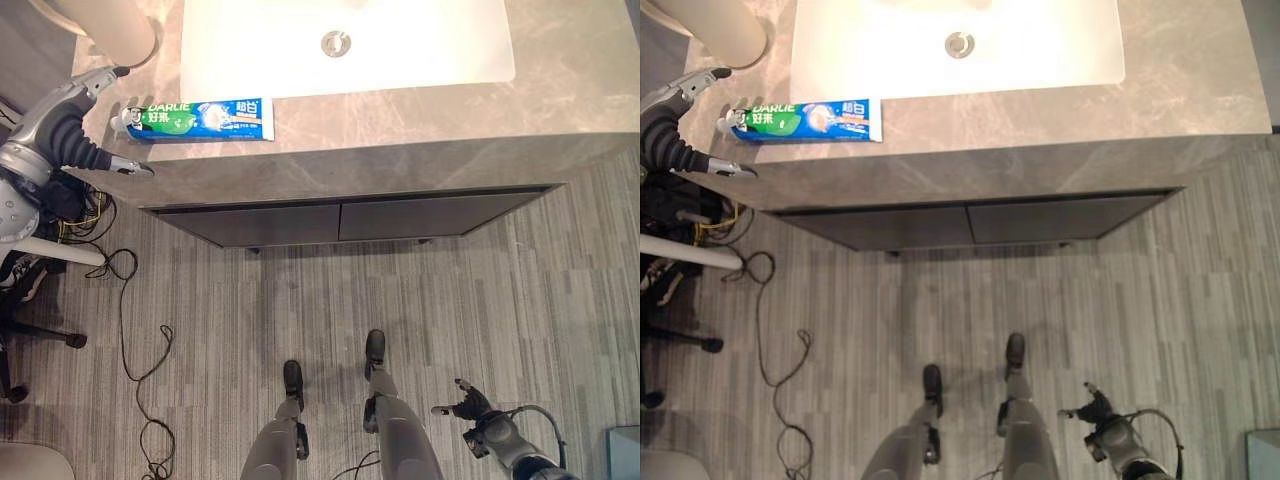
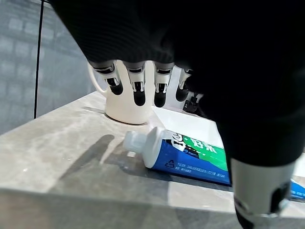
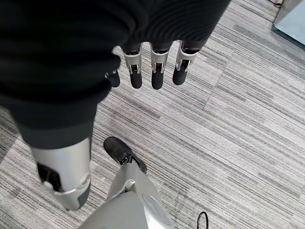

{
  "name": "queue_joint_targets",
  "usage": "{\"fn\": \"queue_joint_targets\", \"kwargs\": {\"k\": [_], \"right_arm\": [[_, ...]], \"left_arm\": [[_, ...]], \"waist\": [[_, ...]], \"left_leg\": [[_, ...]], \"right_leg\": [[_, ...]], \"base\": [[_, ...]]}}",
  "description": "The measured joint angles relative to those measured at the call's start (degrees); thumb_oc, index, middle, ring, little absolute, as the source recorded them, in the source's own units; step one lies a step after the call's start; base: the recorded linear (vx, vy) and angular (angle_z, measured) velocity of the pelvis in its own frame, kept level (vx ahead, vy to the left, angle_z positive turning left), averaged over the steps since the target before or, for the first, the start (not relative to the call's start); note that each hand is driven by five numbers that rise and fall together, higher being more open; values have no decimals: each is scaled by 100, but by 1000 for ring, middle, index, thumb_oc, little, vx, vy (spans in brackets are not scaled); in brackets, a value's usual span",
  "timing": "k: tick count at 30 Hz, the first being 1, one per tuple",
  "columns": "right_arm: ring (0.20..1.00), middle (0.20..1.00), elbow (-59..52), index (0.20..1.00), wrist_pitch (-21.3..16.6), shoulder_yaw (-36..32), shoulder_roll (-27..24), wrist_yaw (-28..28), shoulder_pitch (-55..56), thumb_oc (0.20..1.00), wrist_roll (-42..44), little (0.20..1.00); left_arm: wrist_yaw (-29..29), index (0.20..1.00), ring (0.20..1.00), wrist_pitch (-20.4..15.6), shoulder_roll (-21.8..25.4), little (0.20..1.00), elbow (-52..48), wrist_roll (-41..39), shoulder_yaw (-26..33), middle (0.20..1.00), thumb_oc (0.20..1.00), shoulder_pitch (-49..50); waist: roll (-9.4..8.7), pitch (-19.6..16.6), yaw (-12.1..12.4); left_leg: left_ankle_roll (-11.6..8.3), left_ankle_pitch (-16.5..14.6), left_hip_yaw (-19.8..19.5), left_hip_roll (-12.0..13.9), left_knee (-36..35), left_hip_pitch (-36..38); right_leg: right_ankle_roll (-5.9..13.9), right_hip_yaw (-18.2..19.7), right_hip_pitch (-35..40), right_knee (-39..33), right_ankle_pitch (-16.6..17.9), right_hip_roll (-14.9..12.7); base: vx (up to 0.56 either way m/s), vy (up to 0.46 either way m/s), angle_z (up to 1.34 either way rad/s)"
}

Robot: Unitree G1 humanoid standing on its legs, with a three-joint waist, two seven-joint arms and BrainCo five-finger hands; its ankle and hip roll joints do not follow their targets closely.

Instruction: Put brush and paste in cup on sink, flatten towel.

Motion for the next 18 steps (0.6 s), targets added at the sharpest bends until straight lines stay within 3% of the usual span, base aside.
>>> {"fn": "queue_joint_targets", "kwargs": {"k": [18], "right_arm": [[1000, 1000, 16, 1000, 3, -7, -18, -23, 2, 1000, 0, 1000]], "left_arm": [[54, 1000, 1000, 8, -222, 1000, -54, -14, 24, 1000, 1000, 86]], "waist": [[-17, -10, -111]], "left_leg": [[0, 0, 51, 17, 1, 14]], "right_leg": [[-10, 60, -19, 0, 9, 34]], "base": [[1, 0, 0]]}}
